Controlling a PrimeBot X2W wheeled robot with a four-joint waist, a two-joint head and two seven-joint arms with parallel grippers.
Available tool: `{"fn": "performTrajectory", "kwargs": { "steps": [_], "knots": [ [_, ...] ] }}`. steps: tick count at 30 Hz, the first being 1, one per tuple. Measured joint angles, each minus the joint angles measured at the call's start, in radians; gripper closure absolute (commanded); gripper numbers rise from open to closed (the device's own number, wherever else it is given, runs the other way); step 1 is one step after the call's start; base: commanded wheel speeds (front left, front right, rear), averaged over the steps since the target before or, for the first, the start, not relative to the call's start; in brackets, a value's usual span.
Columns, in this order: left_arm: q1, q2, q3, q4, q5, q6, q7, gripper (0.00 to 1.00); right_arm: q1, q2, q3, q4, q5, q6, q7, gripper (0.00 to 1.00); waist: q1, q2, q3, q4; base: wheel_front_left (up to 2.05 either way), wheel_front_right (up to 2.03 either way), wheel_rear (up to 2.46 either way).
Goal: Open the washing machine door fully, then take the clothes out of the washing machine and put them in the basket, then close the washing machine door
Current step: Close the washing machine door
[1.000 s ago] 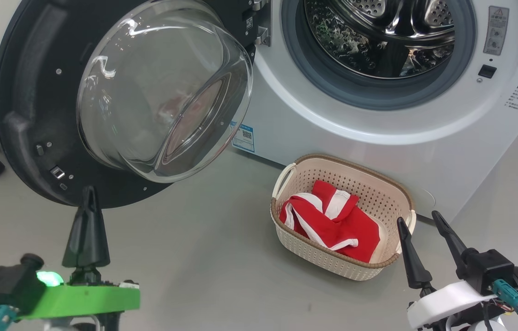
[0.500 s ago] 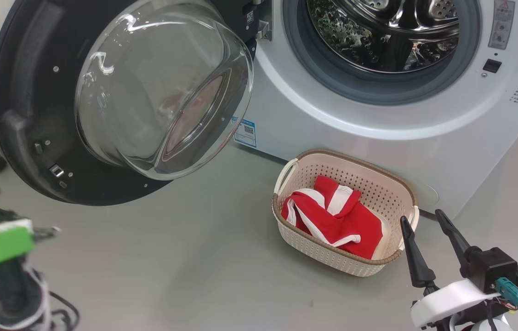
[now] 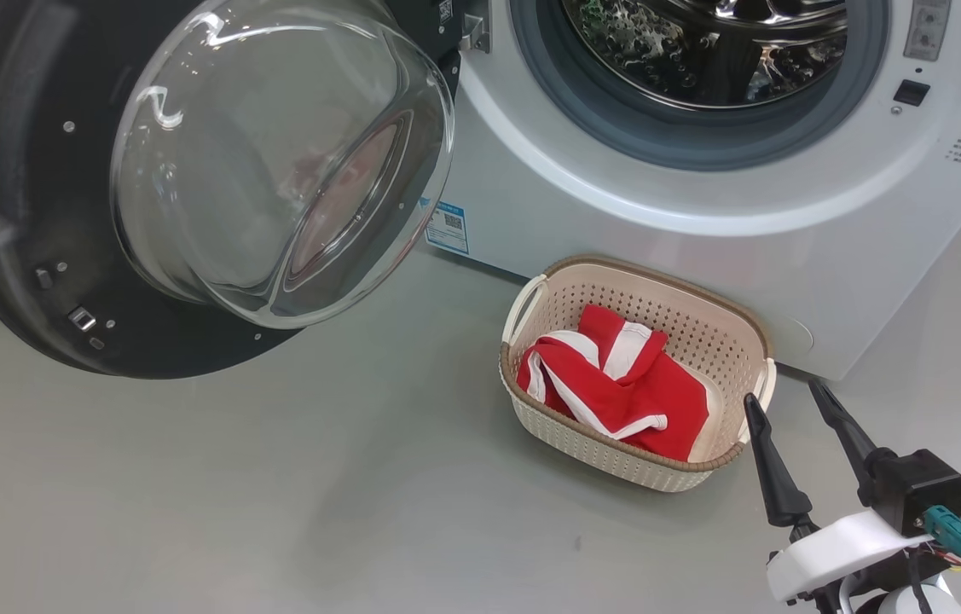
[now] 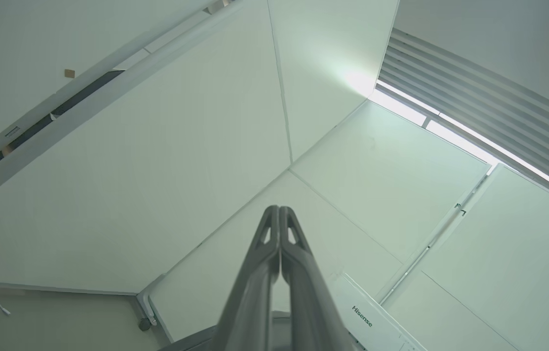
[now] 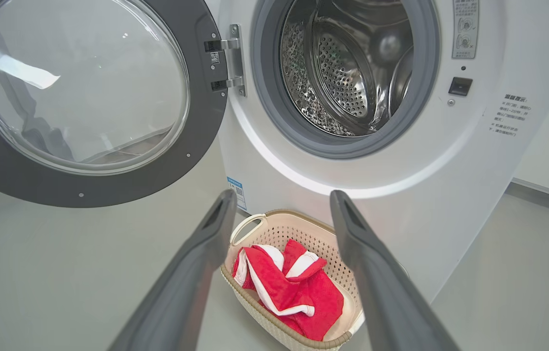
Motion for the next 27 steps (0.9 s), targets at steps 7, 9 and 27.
{"fn": "performTrajectory", "kwargs": {
  "steps": [7,9,27],
  "knots": [
    [-0.095,0.05,0.047,0.18,-0.066,0.082,0.07,1.0,-0.012,-0.011,0.003,-0.015,-0.002,0.003,0.013,0.0,0.0,0.0,0.026,-0.017,0.0,0.0,0.0],
    [-0.112,0.063,0.058,0.231,-0.071,0.101,0.085,1.0,-0.019,-0.013,0.004,-0.02,-0.002,0.009,0.021,0.0,0.0,0.0,0.033,-0.023,0.0,0.0,0.0],
    [-0.173,0.097,0.031,0.542,-0.103,0.121,0.181,1.0,-0.041,-0.035,-0.001,-0.043,-0.009,0.009,0.049,0.0,0.0,0.0,0.089,-0.07,0.0,0.0,0.0]
  ]
}}
